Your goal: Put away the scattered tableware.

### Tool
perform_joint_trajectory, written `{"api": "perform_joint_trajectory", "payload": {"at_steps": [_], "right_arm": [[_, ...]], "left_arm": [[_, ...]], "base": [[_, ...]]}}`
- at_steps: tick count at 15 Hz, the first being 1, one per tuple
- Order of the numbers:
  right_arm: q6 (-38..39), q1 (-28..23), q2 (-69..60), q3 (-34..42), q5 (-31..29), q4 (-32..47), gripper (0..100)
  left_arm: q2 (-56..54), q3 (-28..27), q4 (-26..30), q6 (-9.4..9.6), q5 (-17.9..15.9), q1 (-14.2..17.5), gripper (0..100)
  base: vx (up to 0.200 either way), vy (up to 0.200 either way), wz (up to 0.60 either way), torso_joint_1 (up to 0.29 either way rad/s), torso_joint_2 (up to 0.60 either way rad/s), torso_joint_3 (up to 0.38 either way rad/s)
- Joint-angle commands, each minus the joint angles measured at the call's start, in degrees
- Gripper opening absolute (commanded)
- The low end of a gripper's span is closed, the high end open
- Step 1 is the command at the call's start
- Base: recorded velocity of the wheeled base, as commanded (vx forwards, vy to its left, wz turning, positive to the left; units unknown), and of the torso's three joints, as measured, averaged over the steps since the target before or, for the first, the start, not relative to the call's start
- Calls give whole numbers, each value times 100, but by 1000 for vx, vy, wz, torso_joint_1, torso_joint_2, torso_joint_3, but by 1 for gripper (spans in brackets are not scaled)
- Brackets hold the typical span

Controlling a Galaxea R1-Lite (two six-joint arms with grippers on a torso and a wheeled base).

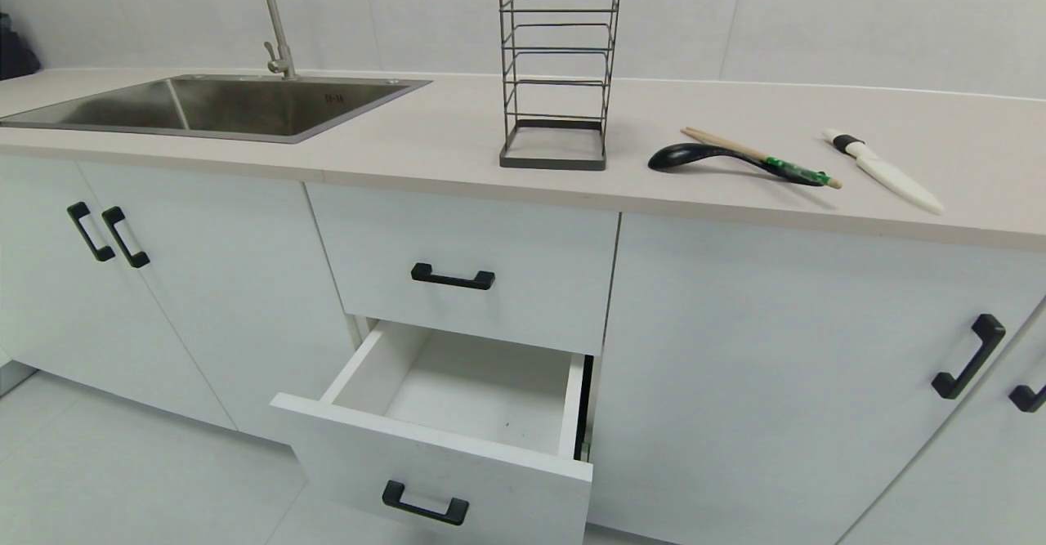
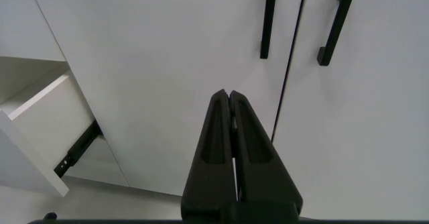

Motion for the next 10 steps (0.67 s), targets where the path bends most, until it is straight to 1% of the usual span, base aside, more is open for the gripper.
{"api": "perform_joint_trajectory", "payload": {"at_steps": [1, 2, 3, 4, 5, 6, 7, 8, 9, 10], "right_arm": [[-4, 1, 8, 1, 1, 2, 0], [4, 1, 8, 1, 1, 2, 0], [4, 1, 8, 1, 1, 2, 0], [4, 1, 8, 1, 1, 2, 0], [4, 1, 8, 1, 1, 2, 0], [4, 1, 8, 1, 1, 2, 0], [4, 1, 8, 1, 1, 2, 0], [4, 1, 8, 1, 1, 2, 0], [4, 1, 8, 1, 1, 2, 0], [-4, 1, 8, 1, 1, 2, 0]], "left_arm": [[-267, 12, 709, 75, 312, -51, 100], [-338, -23, 1087, 4, 462, -86, 100], [-338, -15, 1008, -40, 515, -86, 100], [-338, -15, 1016, -207, 664, -95, 100], [-338, -23, 1034, -251, 699, -95, 100], [-338, -23, 1034, -541, 690, -95, 100], [-338, -15, 1025, -672, 699, -95, 100], [-338, 12, 1016, -857, 620, -104, 100], [-338, 12, 1034, -778, 567, -104, 100], [-338, 29, 1227, -725, 585, -104, 100]], "base": [[0, 0, 0, 0, 0, 0], [0, 0, 0, 0, 0, 0], [0, 0, 0, 0, 0, 0], [0, 0, 0, 0, 0, 0], [0, 0, 0, 0, 0, 0], [0, 0, 0, 0, 0, 0], [0, 0, 0, 0, 0, 0], [0, 0, 0, 0, 0, 0], [0, 0, 0, 0, 0, 0], [0, 0, 0, 0, 0, 0]]}}
